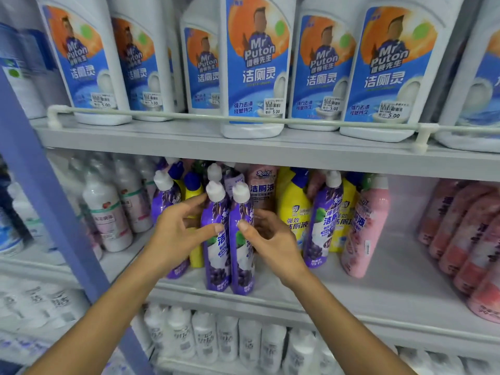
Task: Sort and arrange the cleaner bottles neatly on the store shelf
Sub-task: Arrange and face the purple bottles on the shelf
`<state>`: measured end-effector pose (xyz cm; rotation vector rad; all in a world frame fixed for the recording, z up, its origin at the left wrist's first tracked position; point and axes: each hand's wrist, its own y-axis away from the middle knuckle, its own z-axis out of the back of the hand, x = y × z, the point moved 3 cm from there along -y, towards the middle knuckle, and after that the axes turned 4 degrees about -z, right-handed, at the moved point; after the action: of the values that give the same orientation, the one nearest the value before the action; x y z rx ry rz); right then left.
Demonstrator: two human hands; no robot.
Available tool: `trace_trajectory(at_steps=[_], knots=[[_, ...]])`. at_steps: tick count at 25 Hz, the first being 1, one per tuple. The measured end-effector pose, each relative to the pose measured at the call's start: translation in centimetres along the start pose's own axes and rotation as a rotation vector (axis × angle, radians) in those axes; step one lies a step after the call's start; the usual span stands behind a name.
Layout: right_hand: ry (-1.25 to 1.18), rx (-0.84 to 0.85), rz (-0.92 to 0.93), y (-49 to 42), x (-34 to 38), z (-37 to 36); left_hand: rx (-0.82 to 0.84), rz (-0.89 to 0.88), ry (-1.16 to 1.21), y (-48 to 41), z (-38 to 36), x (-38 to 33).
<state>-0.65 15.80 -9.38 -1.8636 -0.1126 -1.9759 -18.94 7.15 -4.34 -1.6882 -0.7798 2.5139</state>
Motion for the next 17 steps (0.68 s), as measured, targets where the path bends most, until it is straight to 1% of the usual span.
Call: trace_trajectory(at_steps=[4, 8, 13, 17], knots=[[-0.007, 0.065, -0.028, -0.7, 0.0, -3.2, -0.028, 0.035, -0.006, 0.3, 3.1, 0.9], [0.002, 0.079, -0.015, -1.6, -0.2, -5.1, -0.058, 0.046, -0.024, 0.5, 4.7, 1.4], [0.018, 0.057, -0.015, -1.3, -0.3, -5.6, -0.099, 0.032, -0.054, 0.7, 5.1, 1.9], [0.020, 0.078, -0.017, -1.2, -1.0, -5.3, -0.101, -0.009, -0.148, 1.4, 4.6, 2.2]])
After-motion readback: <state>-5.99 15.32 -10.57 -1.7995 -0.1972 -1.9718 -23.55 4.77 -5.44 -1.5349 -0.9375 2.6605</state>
